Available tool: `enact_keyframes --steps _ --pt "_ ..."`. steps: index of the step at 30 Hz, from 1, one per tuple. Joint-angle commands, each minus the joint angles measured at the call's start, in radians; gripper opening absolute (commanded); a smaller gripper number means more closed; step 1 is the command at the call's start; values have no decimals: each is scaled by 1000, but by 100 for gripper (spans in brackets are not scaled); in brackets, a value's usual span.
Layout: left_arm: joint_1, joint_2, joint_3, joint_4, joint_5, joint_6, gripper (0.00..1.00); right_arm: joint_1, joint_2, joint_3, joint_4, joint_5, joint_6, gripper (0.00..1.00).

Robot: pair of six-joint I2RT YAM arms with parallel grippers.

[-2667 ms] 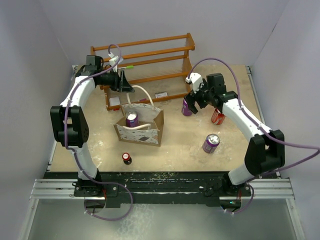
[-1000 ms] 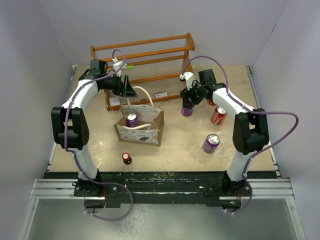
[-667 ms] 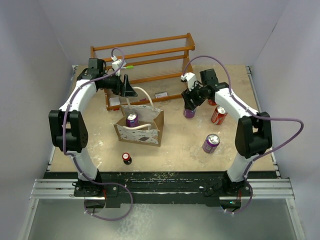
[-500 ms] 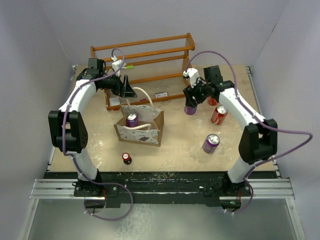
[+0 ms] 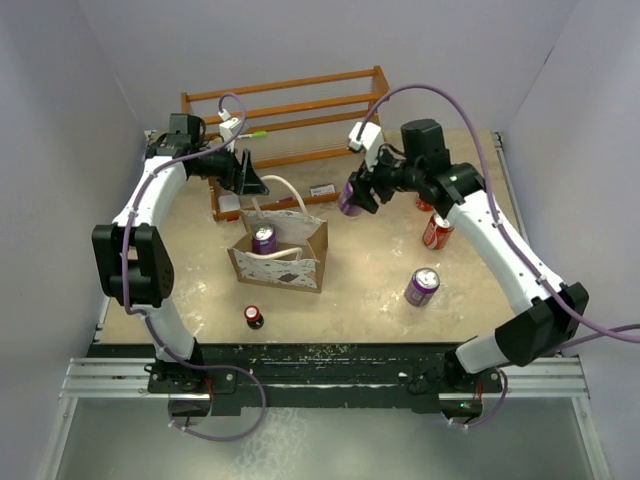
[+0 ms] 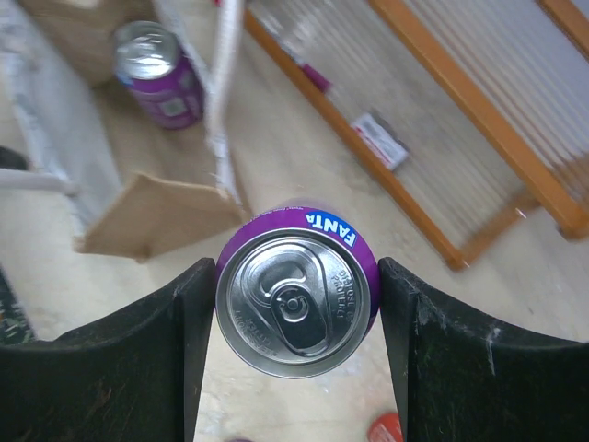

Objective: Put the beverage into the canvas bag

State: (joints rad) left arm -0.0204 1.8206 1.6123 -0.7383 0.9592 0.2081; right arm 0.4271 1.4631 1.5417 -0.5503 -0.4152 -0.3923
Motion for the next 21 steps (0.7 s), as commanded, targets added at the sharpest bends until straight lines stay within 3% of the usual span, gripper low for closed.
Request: enact_keyframes --steps 1,13,21 --pt "25 -63 48 -30 56 68 83 72 -30 90 30 -91 -1 0" --pt "42 -54 38 6 27 39 68 266 97 230 45 -109 13 0" --pt "42 -33 18 25 24 23 64 338 222 320 48 -87 18 0"
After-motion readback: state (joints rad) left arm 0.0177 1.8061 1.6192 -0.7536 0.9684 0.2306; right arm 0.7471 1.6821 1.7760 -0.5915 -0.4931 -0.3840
